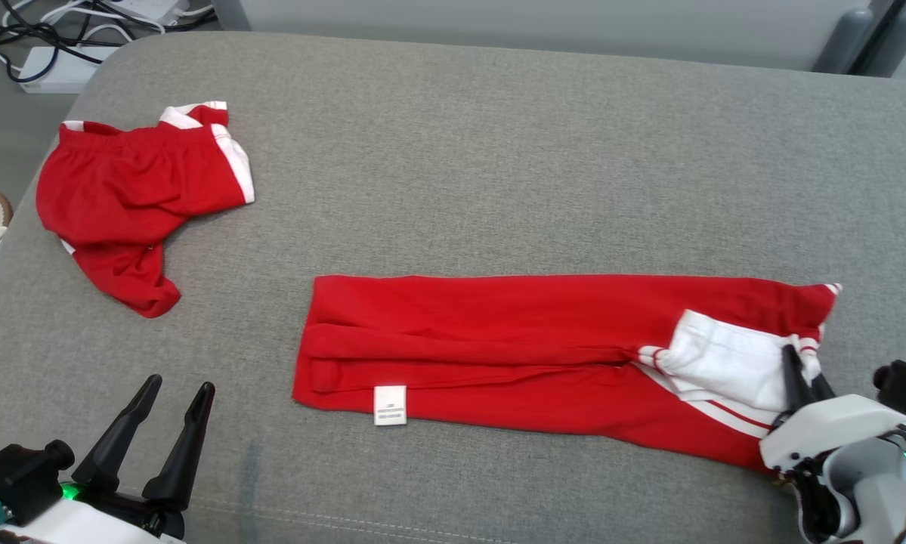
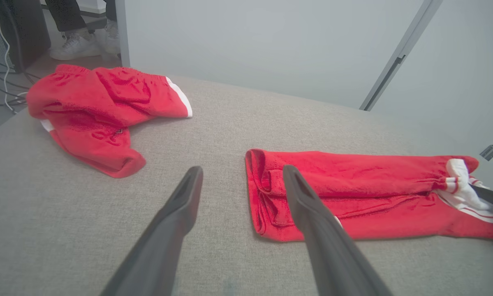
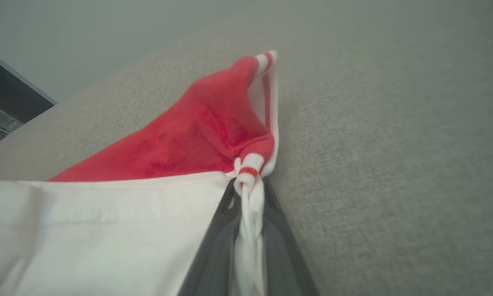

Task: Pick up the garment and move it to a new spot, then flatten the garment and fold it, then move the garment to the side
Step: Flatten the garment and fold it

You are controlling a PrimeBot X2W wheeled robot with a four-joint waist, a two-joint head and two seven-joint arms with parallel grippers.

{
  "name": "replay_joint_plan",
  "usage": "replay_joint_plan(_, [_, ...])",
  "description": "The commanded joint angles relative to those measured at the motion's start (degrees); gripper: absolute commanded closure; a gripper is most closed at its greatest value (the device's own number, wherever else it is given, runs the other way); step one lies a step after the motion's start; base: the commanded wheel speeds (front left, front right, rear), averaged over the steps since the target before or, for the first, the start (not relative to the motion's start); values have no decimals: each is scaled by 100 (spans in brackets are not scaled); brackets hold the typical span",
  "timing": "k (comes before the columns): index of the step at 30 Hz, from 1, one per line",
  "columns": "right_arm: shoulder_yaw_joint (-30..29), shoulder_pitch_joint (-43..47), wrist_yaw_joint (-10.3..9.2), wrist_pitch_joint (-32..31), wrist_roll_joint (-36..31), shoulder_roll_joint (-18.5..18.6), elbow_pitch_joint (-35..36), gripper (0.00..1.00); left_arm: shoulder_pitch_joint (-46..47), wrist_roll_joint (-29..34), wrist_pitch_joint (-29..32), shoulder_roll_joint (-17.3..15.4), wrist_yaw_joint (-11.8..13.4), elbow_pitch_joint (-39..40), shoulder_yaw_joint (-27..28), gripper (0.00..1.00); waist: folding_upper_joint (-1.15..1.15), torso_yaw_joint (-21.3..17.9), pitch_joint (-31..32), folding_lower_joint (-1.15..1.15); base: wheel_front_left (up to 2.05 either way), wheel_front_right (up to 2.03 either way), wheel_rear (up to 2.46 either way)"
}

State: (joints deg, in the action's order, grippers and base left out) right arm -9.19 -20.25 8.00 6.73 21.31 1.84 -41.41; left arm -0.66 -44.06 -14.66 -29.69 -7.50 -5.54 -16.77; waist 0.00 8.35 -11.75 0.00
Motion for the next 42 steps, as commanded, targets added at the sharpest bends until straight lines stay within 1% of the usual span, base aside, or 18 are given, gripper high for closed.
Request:
replay_joint_plan(1, [-106, 190, -52, -96, -116, 104, 188, 100, 193, -44, -34, -195, 1, 147, 225, 0, 0, -54, -12, 0, 0, 0, 0])
replay_joint_plan(6, [-739, 466, -52, -409, -442, 104, 796, 100, 152, -44, -34, -209, 1, 196, 202, 0, 0, -169, -15, 0, 0, 0, 0])
replay_joint_plan(9, [-811, 604, -52, -698, -454, 104, 1317, 100, 126, -39, -34, -214, 1, 215, 190, 0, 0, -243, -12, 0, 0, 0, 0])
replay_joint_plan(11, [-603, 696, -52, -898, -338, 104, 1717, 100, 98, -29, -34, -213, 1, 219, 178, 0, 0, -305, -6, 0, 0, 0, 0])
replay_joint_plan(16, [51, 1040, -52, -1339, 258, 104, 2787, 100, 84, 2, -34, -177, 1, 232, 57, 0, 0, -416, 48, 0, 0, 0, 0])
replay_joint_plan(22, [702, 1479, -52, -1892, 627, 104, 3976, 100, 97, 51, -34, -122, 1, 245, -49, 0, 0, -497, 98, 0, 0, 0, 0])
replay_joint_plan(23, [702, 1479, -52, -1892, 627, 104, 3976, 100, 97, 51, -34, -122, 1, 245, -49, 0, 0, -497, 98, 0, 0, 0, 0])
replay_joint_plan(27, [1120, 1582, -52, -2117, 704, 104, 4527, 100, 89, 60, -34, -76, 1, 218, -81, 0, 0, -526, 121, 0, 0, 0, 0])
replay_joint_plan(30, [1511, 1509, -52, -2181, 811, 104, 4638, 100, 97, 63, -34, -51, 1, 202, -125, 0, 0, -512, 120, 0, 0, 0, 0])
replay_joint_plan(34, [2095, 1245, -52, -2110, 1034, 104, 4433, 100, 146, 45, -34, -45, 1, 190, -224, 0, 0, -425, 70, 0, 0, 0, 0])
replay_joint_plan(37, [2487, 948, -52, -1948, 1145, 104, 4083, 100, 192, 9, -34, -52, 1, 172, -305, 0, 0, -311, 20, 0, 0, 0, 0])
replay_joint_plan(42, [3157, 271, -52, -1399, 1488, 104, 3253, 100, 289, -57, -34, -87, 1, 143, -411, 0, 0, -63, -79, 0, 0, 0, 0])
